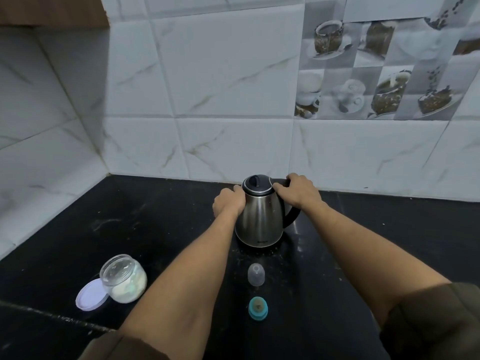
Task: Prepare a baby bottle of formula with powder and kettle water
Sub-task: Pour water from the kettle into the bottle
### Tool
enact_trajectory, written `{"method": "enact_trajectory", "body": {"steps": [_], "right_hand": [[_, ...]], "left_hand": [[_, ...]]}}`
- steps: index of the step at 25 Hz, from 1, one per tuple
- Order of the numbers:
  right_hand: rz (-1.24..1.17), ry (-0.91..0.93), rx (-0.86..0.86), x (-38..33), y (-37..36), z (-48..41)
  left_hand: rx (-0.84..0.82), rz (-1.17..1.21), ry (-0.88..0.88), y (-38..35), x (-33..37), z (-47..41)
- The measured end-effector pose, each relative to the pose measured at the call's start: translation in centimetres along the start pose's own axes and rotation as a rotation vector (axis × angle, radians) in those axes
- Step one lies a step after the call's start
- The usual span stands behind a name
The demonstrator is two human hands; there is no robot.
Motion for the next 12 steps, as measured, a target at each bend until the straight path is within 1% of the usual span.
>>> {"method": "enact_trajectory", "body": {"steps": [3, 8, 12], "right_hand": [[-0.098, 0.034, 0.012, 1.0, -0.1, -0.7], [-0.118, 0.062, 0.040, 1.4, -0.1, -0.2], [-0.314, 0.023, 0.011, 2.1, -1.3, 0.2]], "left_hand": [[0.010, 0.111, 0.043, -0.4, -0.4, -0.1], [0.007, 0.212, 0.094, -0.3, 0.2, -0.4], [-0.018, 0.274, 0.113, -0.2, 0.2, -1.1]]}}
Point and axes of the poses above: each hand's wrist, its own z-axis away from the middle knuckle, its own y-axis out of the back of the hand, x = y × z, the point moved 6 cm from there along -z, towards the middle knuckle, and after that the axes turned 8 degrees about y, right-handed, at the moved point
